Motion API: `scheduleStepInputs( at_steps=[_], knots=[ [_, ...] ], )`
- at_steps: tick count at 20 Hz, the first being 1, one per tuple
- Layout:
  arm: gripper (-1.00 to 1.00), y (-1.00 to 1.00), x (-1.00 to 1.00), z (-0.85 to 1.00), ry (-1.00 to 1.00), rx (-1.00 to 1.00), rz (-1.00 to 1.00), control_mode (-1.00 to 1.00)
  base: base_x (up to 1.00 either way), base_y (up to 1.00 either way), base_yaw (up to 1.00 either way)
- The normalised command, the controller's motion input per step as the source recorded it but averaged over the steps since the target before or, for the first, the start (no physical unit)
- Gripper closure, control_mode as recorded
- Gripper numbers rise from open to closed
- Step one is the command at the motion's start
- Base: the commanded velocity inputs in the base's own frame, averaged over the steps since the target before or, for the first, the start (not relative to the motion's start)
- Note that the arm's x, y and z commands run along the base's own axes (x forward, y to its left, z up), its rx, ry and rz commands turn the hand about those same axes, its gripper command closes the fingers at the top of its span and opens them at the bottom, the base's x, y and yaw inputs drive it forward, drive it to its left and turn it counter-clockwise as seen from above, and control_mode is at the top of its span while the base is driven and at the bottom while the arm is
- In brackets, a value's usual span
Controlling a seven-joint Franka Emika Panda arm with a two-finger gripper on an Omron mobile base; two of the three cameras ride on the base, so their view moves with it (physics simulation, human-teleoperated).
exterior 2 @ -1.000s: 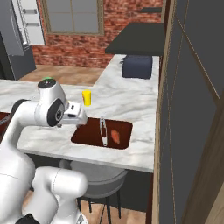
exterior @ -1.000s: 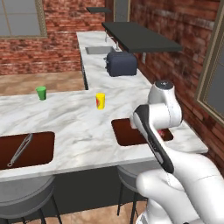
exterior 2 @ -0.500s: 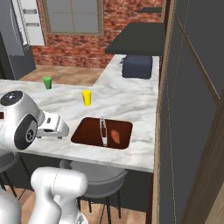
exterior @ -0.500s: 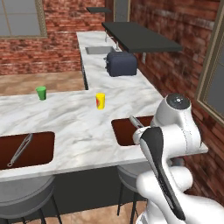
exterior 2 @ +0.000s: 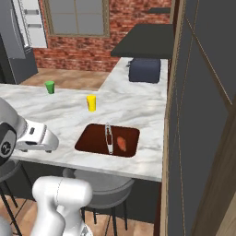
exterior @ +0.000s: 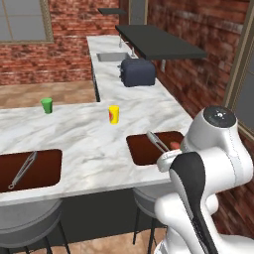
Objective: Gather the sweet potato and corn from the fridge and place them on a tray on the dining counter. Then gather the fish and steak from the fridge and place them on the other tray.
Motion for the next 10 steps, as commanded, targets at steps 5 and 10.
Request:
scheduleStepInputs(
  at_steps=[5,10],
  knots=[
    [-1.00,0.00,0.00,0.00,0.00,0.00,0.00,-1.00,0.00,0.00,0.00],
    [-1.00,0.00,-0.07,0.00,-0.01,0.00,0.00,1.00,-0.58,0.28,0.00]
  ],
)
